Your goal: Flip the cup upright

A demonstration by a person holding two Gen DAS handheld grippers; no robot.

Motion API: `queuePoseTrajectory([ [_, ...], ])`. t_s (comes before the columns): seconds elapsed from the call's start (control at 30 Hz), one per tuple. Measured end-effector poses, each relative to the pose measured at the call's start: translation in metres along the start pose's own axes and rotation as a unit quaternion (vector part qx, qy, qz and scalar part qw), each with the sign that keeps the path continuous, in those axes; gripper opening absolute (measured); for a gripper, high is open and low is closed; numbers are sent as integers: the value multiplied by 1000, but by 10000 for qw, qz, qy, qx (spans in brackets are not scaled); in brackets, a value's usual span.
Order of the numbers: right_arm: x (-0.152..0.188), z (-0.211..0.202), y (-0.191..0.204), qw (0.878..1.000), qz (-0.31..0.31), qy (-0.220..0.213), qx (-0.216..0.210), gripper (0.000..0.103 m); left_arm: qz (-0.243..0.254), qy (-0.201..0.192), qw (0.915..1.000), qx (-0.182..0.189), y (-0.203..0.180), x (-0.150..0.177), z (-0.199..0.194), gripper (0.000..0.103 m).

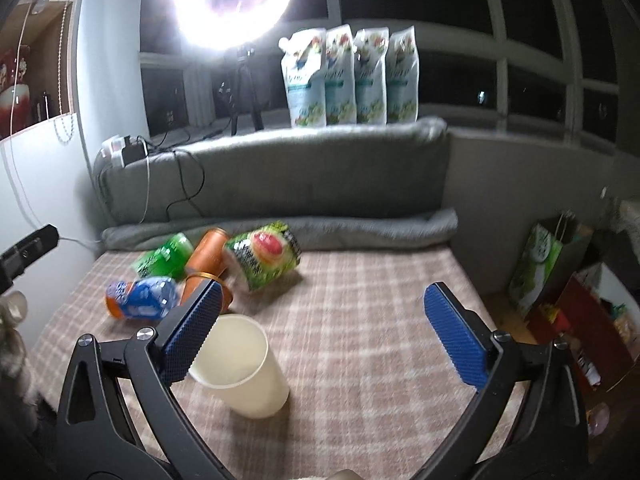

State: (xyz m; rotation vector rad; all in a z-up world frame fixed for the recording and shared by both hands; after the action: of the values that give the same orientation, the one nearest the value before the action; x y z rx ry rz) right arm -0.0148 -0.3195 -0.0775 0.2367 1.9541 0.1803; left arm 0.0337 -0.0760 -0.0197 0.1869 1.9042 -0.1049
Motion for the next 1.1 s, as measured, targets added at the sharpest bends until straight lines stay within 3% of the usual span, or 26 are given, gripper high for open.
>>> queuePoseTrajectory([
  [0.23,-6,-5,10,9993,-215,-266,178,103,-178,61,9997,-127,13,1,1,86],
  [1.1,-10,-5,14,9988,-249,-352,221,103,-201,29,9997,-122,15,1,-3,86],
])
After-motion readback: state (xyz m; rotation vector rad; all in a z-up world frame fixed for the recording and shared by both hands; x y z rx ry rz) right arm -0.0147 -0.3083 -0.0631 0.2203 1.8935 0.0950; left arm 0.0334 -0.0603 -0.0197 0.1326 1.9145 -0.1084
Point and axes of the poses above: each gripper's, at about its wrist camera, not at the fingertips, and z roughly the way its jaws point, y to its left, x to its underside, the point moved 6 cm from there along z, roughly the way its jaws point, and after that the axes turned 9 degrees about z, right-handed, at the moved point
